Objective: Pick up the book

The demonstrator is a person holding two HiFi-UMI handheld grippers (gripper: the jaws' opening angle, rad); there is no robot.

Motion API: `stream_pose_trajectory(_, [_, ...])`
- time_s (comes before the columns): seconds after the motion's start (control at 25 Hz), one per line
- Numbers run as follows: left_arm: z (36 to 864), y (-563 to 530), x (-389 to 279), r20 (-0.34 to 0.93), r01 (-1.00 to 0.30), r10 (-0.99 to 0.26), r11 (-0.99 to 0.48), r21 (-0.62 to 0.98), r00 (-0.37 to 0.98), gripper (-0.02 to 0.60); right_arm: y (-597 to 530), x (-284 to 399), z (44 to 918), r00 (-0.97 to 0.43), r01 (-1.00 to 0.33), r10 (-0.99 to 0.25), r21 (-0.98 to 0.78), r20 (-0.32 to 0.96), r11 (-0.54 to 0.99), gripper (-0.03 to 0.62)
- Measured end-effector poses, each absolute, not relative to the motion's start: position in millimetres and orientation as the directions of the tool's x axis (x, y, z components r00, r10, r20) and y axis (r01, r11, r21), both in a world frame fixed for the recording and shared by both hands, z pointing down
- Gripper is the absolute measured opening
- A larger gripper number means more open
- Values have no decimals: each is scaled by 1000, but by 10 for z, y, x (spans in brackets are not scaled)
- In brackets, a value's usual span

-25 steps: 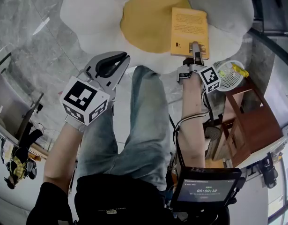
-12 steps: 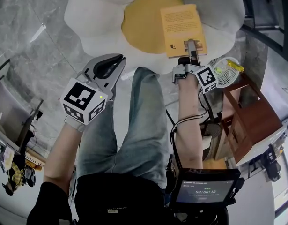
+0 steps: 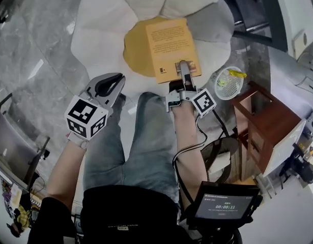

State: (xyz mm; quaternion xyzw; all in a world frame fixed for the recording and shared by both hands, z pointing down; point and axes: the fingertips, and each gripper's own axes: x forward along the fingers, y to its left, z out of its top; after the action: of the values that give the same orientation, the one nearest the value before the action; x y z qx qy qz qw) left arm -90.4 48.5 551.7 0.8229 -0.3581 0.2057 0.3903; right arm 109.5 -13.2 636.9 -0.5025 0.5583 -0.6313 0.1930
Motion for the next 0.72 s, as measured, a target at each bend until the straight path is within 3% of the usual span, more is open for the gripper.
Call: stream_pose_trajectory(0.72, [4073,520,-528,529,-691,-454,-561,456,717,18,118,1201,4099,-390,-138,-900,-979,194,-151,161])
